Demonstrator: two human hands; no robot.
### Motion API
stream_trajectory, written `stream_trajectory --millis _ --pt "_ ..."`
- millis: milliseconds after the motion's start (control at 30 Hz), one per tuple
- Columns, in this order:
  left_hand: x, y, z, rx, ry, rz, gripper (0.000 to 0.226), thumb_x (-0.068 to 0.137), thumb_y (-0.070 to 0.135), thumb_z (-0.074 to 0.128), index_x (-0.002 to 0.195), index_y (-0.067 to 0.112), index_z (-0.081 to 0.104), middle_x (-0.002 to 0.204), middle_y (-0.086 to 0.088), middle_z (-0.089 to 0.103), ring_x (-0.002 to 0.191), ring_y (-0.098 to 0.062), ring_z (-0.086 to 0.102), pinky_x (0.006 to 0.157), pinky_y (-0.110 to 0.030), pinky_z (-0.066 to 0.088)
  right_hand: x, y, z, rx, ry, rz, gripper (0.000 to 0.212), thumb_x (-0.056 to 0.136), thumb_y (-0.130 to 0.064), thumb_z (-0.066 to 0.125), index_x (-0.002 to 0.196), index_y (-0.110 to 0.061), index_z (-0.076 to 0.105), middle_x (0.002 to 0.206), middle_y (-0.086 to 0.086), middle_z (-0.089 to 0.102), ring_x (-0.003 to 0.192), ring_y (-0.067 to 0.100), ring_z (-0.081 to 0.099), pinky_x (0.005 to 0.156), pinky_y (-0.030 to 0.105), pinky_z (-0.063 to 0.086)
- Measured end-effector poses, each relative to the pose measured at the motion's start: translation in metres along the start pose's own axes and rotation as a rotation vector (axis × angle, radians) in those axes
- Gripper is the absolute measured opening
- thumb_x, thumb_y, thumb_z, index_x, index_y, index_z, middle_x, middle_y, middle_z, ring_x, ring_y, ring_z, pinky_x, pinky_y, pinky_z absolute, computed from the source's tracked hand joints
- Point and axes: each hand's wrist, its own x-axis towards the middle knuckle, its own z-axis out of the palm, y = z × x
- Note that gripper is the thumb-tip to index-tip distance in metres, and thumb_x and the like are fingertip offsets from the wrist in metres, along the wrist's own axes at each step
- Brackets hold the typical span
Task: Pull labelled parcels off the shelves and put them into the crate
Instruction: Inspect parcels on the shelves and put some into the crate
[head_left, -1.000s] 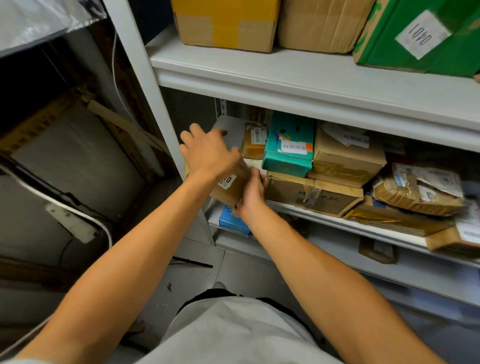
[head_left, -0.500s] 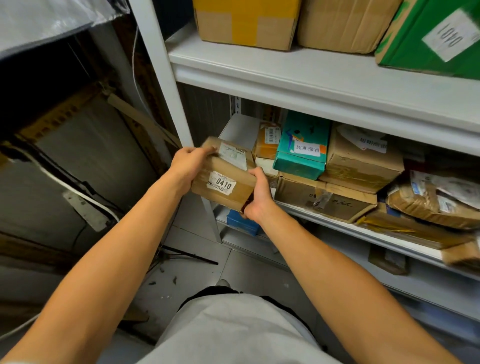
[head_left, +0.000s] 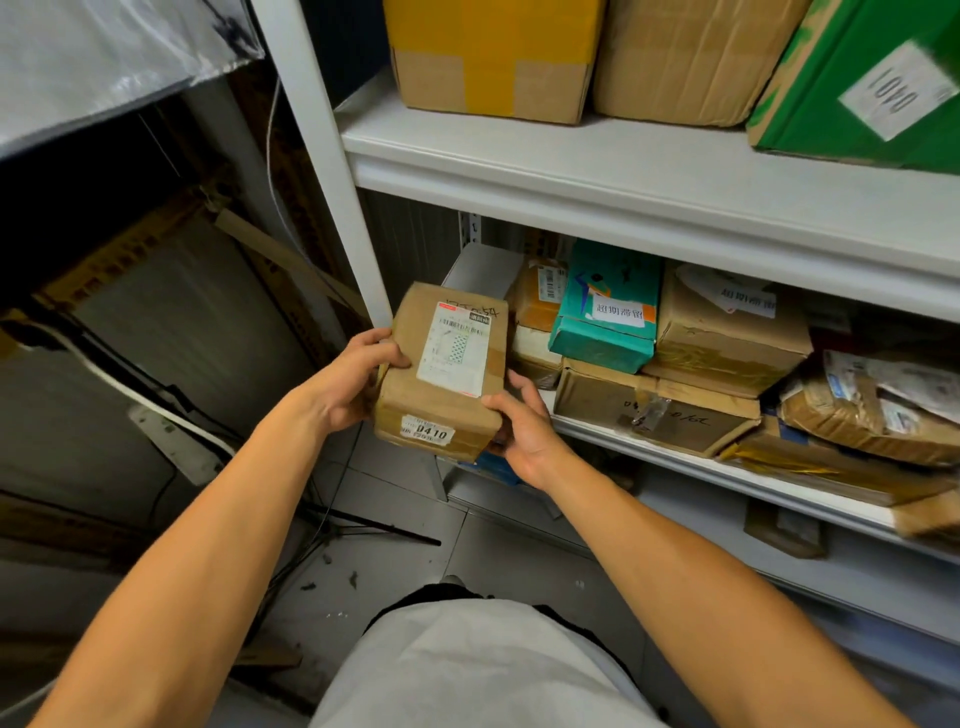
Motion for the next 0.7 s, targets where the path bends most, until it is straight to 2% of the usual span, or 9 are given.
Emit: stream_trajectory --millis 67,167,300,467,533,567,633,667,700 --pt "-0.003 -0.010 -0.006 -0.066 -0.002 0.030 0.089 0.064 0.014 0.072 0.144 0.036 0.037 0.136 -0.014 0.050 0.116 -0.035 0.057 0.081 -0.047 0.055 -0.001 0.005 -0.005 -0.002 -0.040 -0.015 0.064 0.087 0.000 0.067 0.137 -0.033 0.043 0.125 0.008 0.063 0.100 0.026 0.060 0.076 0.038 0.051" --pt "-0.006 -0.026 -0.015 -0.095 -0.053 0.106 0.099 0.055 0.006 0.075 0.141 0.035 0.035 0.139 -0.016 0.051 0.117 -0.038 0.059 0.079 -0.046 0.055 -0.003 0.005 -0.010 -0.032 -0.102 -0.059 0.077 0.069 0.002 0.075 0.130 -0.032 0.043 0.120 0.009 0.064 0.099 0.024 0.061 0.074 0.036 0.050" --pt "-0.011 -0.035 -0.024 -0.093 -0.131 0.199 0.097 0.046 0.010 0.079 0.131 0.035 0.039 0.136 -0.017 0.051 0.122 -0.036 0.056 0.085 -0.045 0.053 -0.010 -0.004 -0.015 -0.134 -0.222 -0.135 0.074 0.062 -0.001 0.074 0.123 -0.028 0.043 0.117 0.002 0.065 0.106 0.019 0.063 0.073 0.034 0.055" --pt "-0.017 -0.040 -0.032 -0.045 -0.177 0.222 0.091 0.052 0.007 0.075 0.130 0.032 0.036 0.123 -0.012 0.065 0.112 -0.029 0.064 0.088 -0.046 0.054 -0.020 -0.010 -0.011 -0.205 -0.245 -0.200 0.069 0.050 -0.012 0.087 0.105 -0.024 0.047 0.122 0.011 0.060 0.112 0.028 0.060 0.070 0.032 0.059" --pt "-0.018 -0.047 -0.030 -0.006 -0.097 0.218 0.079 0.068 0.000 0.070 0.134 0.028 0.036 0.113 -0.007 0.072 0.106 -0.027 0.068 0.079 -0.040 0.056 -0.027 -0.012 -0.009 -0.255 -0.227 -0.259 0.065 0.055 -0.006 0.087 0.102 -0.024 0.046 0.123 0.010 0.058 0.114 0.027 0.058 0.074 0.034 0.059" --pt "-0.021 -0.047 -0.026 0.005 -0.046 0.219 0.068 0.078 0.001 0.067 0.136 0.024 0.039 0.111 -0.005 0.074 0.105 -0.027 0.069 0.077 -0.038 0.057 -0.032 -0.013 -0.006 -0.325 -0.202 -0.304 0.066 0.058 -0.005 0.088 0.105 -0.025 0.046 0.124 0.005 0.055 0.115 0.021 0.056 0.082 0.035 0.058" --pt "-0.025 -0.051 -0.018 0.016 -0.036 0.190 0.060 0.080 0.029 0.075 0.134 0.020 0.052 0.118 -0.006 0.073 0.108 -0.028 0.070 0.082 -0.041 0.057 -0.042 -0.018 0.000 -0.513 -0.128 -0.410 0.077 0.061 -0.008 0.094 0.120 -0.028 0.048 0.127 -0.007 0.045 0.117 -0.002 0.046 0.096 0.021 0.048" --pt "-0.028 -0.054 -0.012 0.017 -0.073 0.163 0.072 0.068 0.050 0.081 0.131 0.022 0.058 0.120 -0.005 0.072 0.109 -0.027 0.070 0.086 -0.044 0.057 -0.047 -0.019 0.004 -0.594 -0.107 -0.469 0.086 0.061 -0.012 0.096 0.129 -0.031 0.046 0.129 -0.009 0.040 0.118 -0.009 0.041 0.097 0.012 0.042" --pt "-0.033 -0.057 -0.004 0.002 -0.091 0.134 0.087 0.053 0.067 0.084 0.126 0.025 0.062 0.120 -0.003 0.073 0.109 -0.026 0.070 0.088 -0.046 0.056 -0.051 -0.018 0.007 -0.662 -0.115 -0.517 0.098 0.059 -0.017 0.098 0.138 -0.035 0.041 0.134 -0.008 0.037 0.122 -0.009 0.038 0.098 0.010 0.039"
